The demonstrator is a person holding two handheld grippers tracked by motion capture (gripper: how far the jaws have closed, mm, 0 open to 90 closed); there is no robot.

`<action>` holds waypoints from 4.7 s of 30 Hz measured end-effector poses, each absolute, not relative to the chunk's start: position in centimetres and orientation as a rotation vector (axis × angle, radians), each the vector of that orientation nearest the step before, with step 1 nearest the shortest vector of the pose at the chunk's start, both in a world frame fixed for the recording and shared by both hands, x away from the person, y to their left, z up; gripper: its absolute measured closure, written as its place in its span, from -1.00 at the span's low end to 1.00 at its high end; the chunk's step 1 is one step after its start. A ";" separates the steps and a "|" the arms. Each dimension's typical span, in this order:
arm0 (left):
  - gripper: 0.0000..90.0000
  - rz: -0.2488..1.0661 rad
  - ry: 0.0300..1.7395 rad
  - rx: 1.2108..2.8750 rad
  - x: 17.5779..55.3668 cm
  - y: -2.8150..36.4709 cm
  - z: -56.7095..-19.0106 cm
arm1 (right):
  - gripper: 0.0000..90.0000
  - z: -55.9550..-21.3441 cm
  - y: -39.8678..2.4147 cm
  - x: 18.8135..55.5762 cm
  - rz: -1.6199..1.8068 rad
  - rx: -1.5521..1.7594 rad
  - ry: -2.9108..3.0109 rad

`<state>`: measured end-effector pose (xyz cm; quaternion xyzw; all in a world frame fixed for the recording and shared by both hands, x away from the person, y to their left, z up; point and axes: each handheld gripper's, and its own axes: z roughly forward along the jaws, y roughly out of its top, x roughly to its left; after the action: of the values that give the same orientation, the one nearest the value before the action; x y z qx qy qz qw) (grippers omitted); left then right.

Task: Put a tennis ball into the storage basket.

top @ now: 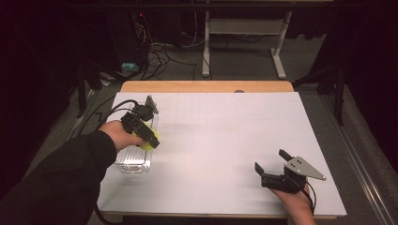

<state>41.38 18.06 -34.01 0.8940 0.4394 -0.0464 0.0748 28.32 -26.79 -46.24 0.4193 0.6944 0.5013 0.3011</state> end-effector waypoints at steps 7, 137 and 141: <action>-0.41 -0.125 1.349 2.674 41.5 19.2 -34.0 | -1.00 -46.2 -26.7 28.3 1.330 1.108 1.847; -0.99 -0.112 1.412 2.656 43.3 18.9 -35.7 | -1.00 -46.6 -26.3 28.4 1.318 1.100 1.883; -0.99 -0.111 1.393 2.662 43.2 18.1 -35.5 | -1.00 -46.6 -26.3 28.4 1.318 1.098 1.884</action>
<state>43.25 18.08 -35.51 0.8835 0.4621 -0.0370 0.0674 28.40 -26.27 -46.60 0.4123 0.7070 0.4948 0.2924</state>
